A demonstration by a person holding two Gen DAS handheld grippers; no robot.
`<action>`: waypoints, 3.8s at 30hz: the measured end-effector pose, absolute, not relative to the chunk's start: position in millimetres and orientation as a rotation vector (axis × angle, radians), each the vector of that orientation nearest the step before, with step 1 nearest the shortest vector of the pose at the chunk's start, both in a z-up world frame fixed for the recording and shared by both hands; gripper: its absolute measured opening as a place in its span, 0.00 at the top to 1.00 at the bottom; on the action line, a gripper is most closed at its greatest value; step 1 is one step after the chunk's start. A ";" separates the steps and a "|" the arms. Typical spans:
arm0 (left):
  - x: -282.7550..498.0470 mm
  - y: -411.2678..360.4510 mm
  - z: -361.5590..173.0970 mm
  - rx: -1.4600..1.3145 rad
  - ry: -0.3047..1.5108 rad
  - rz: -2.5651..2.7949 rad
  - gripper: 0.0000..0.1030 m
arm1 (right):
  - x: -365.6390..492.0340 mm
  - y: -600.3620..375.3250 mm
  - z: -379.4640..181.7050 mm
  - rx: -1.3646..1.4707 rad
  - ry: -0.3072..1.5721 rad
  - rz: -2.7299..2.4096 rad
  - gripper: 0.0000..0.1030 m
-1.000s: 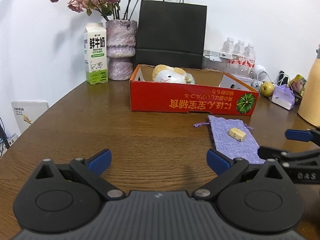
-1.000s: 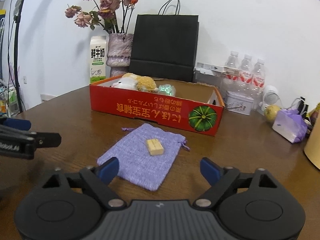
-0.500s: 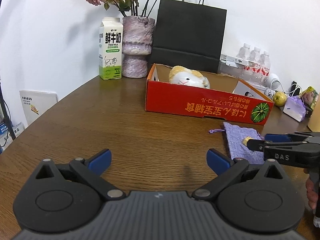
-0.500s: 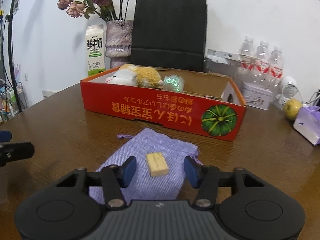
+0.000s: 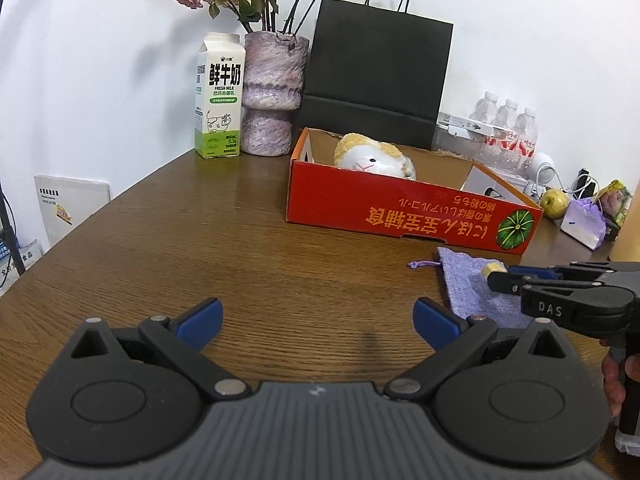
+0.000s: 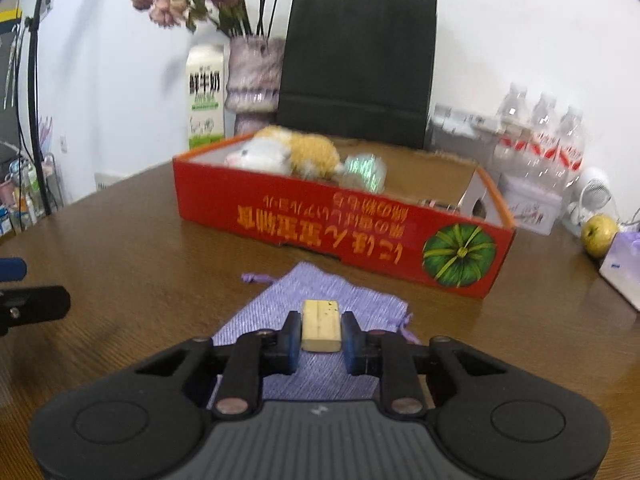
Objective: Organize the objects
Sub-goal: 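Grasp the small beige block with the right gripper and lift it, then grasp the lavender pouch with the left gripper while the right holds the block, then carry the pouch and beige block over the box with both grippers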
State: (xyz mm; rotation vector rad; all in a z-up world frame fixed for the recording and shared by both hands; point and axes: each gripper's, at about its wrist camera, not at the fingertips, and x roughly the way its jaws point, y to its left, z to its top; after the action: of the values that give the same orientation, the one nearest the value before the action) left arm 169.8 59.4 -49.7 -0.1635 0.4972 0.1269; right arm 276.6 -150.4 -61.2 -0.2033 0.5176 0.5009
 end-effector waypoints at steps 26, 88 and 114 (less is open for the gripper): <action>173.7 55.9 -54.9 -0.151 0.528 0.131 0.00 | 210.7 -233.9 -48.4 -0.158 0.344 0.405 0.81; 295.2 -90.8 -66.0 0.022 0.835 -0.021 0.01 | 256.1 -307.0 -53.9 -0.072 0.434 0.385 0.80; 214.7 -71.2 -49.4 -0.044 0.643 -0.026 0.91 | 243.6 -308.5 -50.4 -0.061 0.383 0.384 0.80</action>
State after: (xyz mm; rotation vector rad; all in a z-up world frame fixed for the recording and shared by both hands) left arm 214.7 -71.2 -49.4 -0.0435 0.6428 -0.0256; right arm 243.6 -308.5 -50.4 -0.0605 0.3834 0.3835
